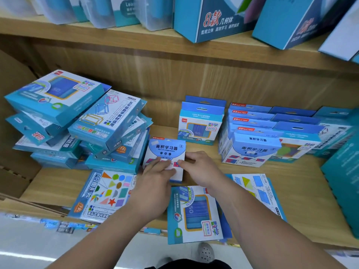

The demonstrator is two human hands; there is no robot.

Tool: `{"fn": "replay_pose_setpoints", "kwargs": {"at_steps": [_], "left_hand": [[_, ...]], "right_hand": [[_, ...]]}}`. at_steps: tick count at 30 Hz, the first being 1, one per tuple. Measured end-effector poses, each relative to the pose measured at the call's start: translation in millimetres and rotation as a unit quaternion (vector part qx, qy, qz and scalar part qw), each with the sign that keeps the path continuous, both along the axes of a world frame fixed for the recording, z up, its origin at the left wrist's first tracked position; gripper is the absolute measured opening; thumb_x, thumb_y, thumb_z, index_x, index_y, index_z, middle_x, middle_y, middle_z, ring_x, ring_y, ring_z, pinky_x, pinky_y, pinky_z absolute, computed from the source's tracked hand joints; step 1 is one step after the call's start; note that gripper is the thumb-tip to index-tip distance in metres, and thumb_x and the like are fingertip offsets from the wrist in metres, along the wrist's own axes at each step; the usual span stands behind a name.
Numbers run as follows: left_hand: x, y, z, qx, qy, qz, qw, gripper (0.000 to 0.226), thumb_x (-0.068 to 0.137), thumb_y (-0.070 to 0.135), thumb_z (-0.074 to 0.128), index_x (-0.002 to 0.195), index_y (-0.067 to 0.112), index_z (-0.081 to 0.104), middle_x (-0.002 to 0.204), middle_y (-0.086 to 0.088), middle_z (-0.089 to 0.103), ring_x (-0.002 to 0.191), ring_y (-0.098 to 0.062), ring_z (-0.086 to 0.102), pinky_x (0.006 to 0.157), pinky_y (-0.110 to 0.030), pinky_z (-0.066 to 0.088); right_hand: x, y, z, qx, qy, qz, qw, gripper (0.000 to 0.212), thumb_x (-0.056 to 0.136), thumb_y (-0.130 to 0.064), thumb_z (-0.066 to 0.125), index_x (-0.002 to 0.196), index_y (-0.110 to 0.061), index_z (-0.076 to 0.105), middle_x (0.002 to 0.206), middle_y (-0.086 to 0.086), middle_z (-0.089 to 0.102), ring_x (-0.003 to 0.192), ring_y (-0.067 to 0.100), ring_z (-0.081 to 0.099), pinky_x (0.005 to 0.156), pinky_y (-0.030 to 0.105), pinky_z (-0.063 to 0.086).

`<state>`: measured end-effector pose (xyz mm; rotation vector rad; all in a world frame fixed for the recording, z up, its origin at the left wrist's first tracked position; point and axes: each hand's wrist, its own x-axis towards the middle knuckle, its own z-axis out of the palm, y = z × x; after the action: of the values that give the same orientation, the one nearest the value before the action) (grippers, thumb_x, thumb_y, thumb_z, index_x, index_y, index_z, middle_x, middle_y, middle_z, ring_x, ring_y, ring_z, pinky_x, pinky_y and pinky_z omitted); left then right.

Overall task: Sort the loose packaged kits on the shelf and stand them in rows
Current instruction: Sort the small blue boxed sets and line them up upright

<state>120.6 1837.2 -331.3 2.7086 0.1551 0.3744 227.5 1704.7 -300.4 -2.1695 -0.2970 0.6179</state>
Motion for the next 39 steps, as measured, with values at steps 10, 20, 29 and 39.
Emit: {"fn": "replay_pose_setpoints", "kwargs": {"at_steps": [10, 20, 29, 39], "left_hand": [[-6, -4, 8, -0.157, -0.064, 0.028, 0.985, 0.035, 0.086, -0.002, 0.055, 0.109, 0.016, 0.075, 0.124, 0.003, 0.065, 0.120, -0.021, 0.055, 0.103, -0.028, 0.039], [-7, -20, 46, -0.227, -0.183, 0.006, 0.957, 0.035, 0.088, 0.015, 0.065, 0.123, 0.016, 0.062, 0.131, -0.001, 0.051, 0.126, -0.012, 0.050, 0.102, -0.037, 0.047], [35, -62, 90, -0.424, -0.072, -0.061, 0.901, 0.049, 0.096, 0.010, 0.062, 0.140, 0.022, 0.047, 0.113, 0.031, 0.067, 0.096, 0.006, 0.067, 0.077, -0.009, 0.050], [73, -103, 72, -0.417, -0.022, -0.017, 0.908, 0.028, 0.092, 0.013, 0.068, 0.115, 0.027, 0.058, 0.110, 0.010, 0.069, 0.090, 0.001, 0.069, 0.076, -0.018, 0.056]], "right_hand": [[-7, -5, 7, 0.165, 0.064, -0.114, 0.978, 0.043, 0.084, -0.019, 0.079, 0.121, -0.022, 0.057, 0.097, 0.002, 0.078, 0.083, 0.013, 0.075, 0.081, 0.042, 0.062], [-15, -71, 60, 0.180, -0.066, -0.019, 0.981, 0.046, 0.086, -0.011, 0.077, 0.119, -0.038, 0.060, 0.105, -0.008, 0.071, 0.087, 0.018, 0.071, 0.080, 0.043, 0.061], [-6, -144, 79, 0.192, -0.143, -0.039, 0.970, 0.052, 0.085, 0.004, 0.073, 0.121, -0.032, 0.060, 0.108, 0.008, 0.060, 0.097, 0.028, 0.067, 0.090, 0.045, 0.057], [20, -201, 28, 0.111, -0.152, -0.152, 0.970, 0.031, 0.090, -0.018, 0.073, 0.119, -0.016, 0.064, 0.100, -0.004, 0.065, 0.093, 0.014, 0.062, 0.075, 0.009, 0.049]]}}
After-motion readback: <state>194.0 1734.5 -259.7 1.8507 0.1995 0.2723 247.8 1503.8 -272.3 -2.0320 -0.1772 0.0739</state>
